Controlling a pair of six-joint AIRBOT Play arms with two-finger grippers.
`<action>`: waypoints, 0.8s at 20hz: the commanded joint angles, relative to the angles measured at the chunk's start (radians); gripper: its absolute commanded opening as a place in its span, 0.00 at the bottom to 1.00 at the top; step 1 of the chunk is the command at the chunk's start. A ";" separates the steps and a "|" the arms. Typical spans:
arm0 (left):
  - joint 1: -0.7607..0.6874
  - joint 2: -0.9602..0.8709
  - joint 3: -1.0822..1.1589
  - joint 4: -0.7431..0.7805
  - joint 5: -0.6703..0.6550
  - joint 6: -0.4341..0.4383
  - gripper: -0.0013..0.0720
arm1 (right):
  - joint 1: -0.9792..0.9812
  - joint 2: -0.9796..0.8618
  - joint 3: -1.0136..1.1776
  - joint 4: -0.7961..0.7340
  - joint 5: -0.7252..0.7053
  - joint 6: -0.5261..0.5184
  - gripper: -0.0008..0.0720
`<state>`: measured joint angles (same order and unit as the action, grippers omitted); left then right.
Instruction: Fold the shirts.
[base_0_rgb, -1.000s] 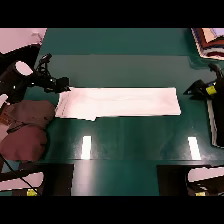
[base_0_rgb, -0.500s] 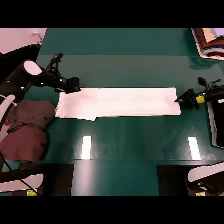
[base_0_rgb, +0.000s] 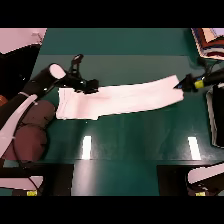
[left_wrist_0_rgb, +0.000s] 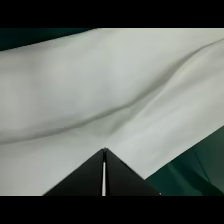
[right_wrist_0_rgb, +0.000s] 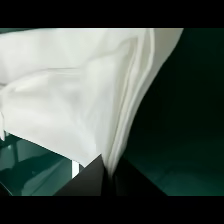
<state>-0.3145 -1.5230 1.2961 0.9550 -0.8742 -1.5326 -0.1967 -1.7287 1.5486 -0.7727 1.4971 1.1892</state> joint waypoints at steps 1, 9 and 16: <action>-0.087 -0.137 0.157 -0.023 0.028 -0.005 0.05 | 0.031 0.108 0.130 0.093 0.011 0.026 0.04; -0.246 -0.455 0.501 -0.036 0.025 -0.061 0.05 | 0.300 0.180 0.362 0.101 0.007 0.121 0.04; -0.267 -0.515 0.522 -0.048 0.033 -0.056 0.05 | 0.466 0.179 0.390 0.153 -0.084 0.121 0.04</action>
<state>-0.5735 -2.0167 1.8053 0.8993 -0.8429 -1.5894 0.2108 -1.5505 1.9270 -0.6506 1.4609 1.3071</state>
